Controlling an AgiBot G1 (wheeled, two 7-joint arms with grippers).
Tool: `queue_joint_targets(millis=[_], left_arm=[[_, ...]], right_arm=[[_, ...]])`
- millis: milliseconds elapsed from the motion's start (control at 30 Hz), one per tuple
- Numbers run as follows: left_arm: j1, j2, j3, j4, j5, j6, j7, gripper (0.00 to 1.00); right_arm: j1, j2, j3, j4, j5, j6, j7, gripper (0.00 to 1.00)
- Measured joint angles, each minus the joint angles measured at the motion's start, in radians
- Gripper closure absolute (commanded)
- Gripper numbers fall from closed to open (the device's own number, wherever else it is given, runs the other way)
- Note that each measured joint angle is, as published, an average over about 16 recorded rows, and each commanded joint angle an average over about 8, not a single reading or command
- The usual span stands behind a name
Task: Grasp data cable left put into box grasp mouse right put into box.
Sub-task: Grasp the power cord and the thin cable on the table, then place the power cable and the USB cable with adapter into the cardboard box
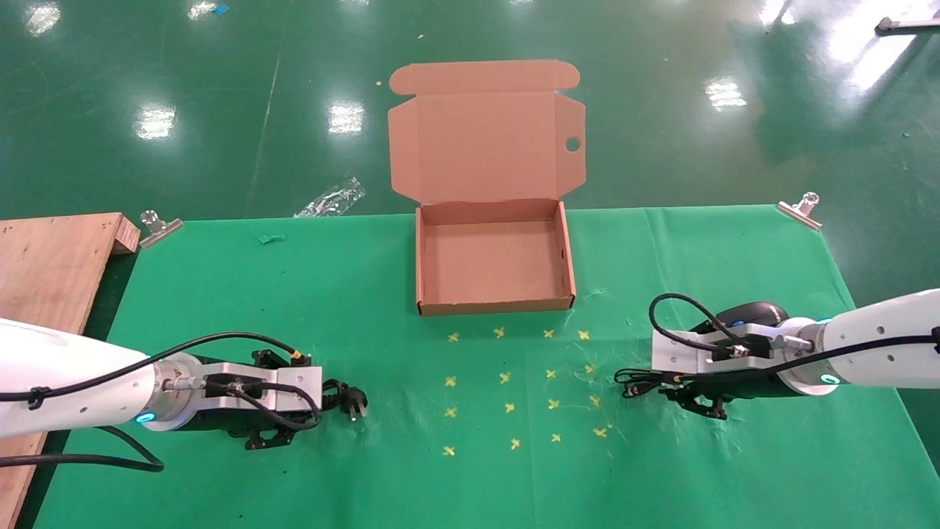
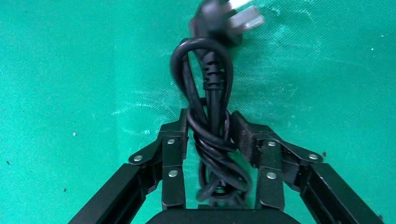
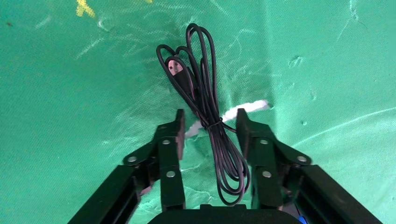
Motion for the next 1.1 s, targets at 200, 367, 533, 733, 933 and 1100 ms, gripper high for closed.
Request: queue_joint_targets(millis=[200,367,533,733,933,1100], left_arm=[[-0.004,0.001,-0.002,0.000,-0.004,0.003,0.001,1.00],[-0.031,0.003,-0.013,-0.002,-0.039,0.024,0.006,1.00],[-0.087,0.029,-0.034,-0.005,-0.095,0.046,0.015,1.00],[-0.165,0.130,-0.043,0.017,-0.120,0.023,0.020,1.00],[-0.213,0.302,0.002,0.097,-0.013,-0.109,0.007,1.00],[-0.224,0.424,0.103,0.171,0.132,-0.263,-0.054,0.71]], right_arm=[[0.002,0.002,0.002,0.002,0.002,0.000,0.000,1.00],[0.024,0.012,0.013,0.017,0.007,-0.006,0.005,1.00],[0.071,0.038,0.032,0.057,0.009,-0.024,0.021,1.00],[0.142,0.094,0.064,0.144,0.008,-0.066,0.063,1.00],[0.205,0.157,0.093,0.228,0.013,-0.127,0.108,1.00],[0.246,0.201,0.109,0.270,0.024,-0.182,0.135,1.00]])
